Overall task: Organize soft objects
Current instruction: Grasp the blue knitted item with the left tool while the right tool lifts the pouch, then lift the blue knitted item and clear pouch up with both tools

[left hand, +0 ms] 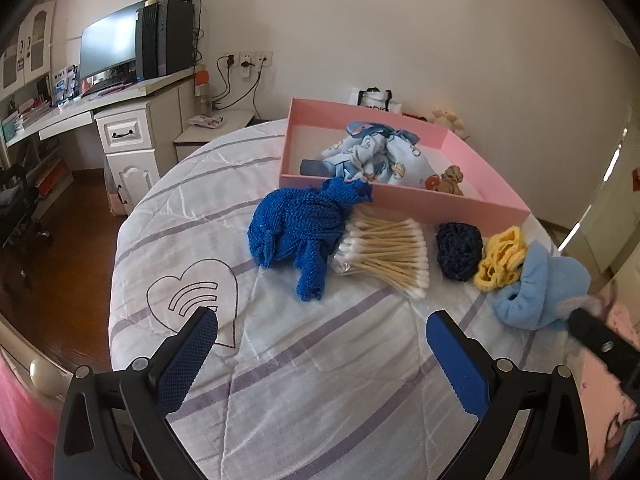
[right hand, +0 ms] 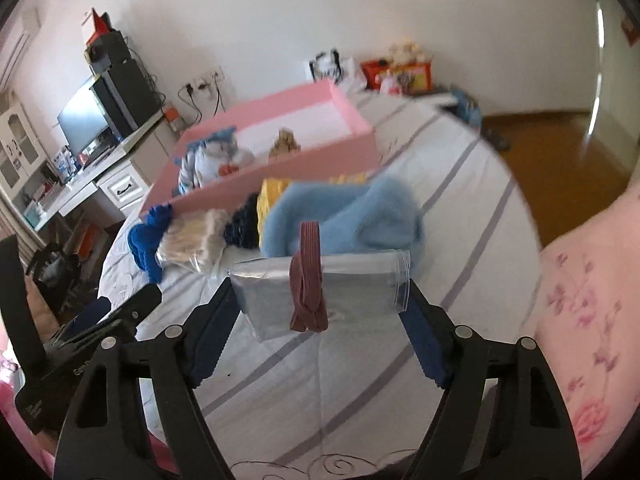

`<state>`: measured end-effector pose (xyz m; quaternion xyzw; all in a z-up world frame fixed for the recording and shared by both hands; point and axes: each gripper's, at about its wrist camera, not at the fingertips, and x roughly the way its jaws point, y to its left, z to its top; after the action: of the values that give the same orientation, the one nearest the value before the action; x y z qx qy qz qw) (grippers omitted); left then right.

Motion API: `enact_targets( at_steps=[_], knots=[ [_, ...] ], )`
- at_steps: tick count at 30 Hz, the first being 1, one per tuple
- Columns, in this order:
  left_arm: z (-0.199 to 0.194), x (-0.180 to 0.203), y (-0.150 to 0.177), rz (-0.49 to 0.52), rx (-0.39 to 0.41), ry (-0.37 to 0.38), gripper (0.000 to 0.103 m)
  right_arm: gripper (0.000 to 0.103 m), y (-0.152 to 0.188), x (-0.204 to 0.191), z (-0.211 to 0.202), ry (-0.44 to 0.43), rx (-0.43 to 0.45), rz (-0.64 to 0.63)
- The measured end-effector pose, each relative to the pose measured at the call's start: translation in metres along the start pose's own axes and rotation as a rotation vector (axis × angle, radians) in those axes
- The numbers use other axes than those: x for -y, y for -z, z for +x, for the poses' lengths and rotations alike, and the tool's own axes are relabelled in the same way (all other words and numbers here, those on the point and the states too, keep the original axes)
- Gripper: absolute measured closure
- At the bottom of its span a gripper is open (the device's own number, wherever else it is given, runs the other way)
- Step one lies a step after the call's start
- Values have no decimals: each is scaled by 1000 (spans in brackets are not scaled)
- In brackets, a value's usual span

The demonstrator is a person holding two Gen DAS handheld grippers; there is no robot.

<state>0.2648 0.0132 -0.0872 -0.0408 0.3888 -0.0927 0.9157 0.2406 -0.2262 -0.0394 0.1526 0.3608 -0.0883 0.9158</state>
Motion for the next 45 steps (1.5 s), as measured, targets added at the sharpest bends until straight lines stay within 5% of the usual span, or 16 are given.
enact_targets(
  at_steps=[13, 25, 32, 33, 38, 45],
  knots=[
    [-10, 16, -9, 14, 30, -16, 0, 26, -27, 14, -12, 19, 74, -32],
    [14, 7, -43, -35, 71, -169, 0, 26, -58, 34, 26, 36, 77, -53],
    [53, -9, -55, -56, 22, -226, 2, 26, -69, 32, 50, 36, 36, -65],
    [58, -10, -56, -56, 13, -219, 5, 26, -69, 31, 53, 36, 31, -66],
    [86, -14, -58, -72, -67, -72, 53, 26, -72, 29, 65, 37, 3, -63],
    [91, -10, -62, -37, -65, -60, 63, 26, -72, 30, 64, 25, -2, -55]
  ],
)
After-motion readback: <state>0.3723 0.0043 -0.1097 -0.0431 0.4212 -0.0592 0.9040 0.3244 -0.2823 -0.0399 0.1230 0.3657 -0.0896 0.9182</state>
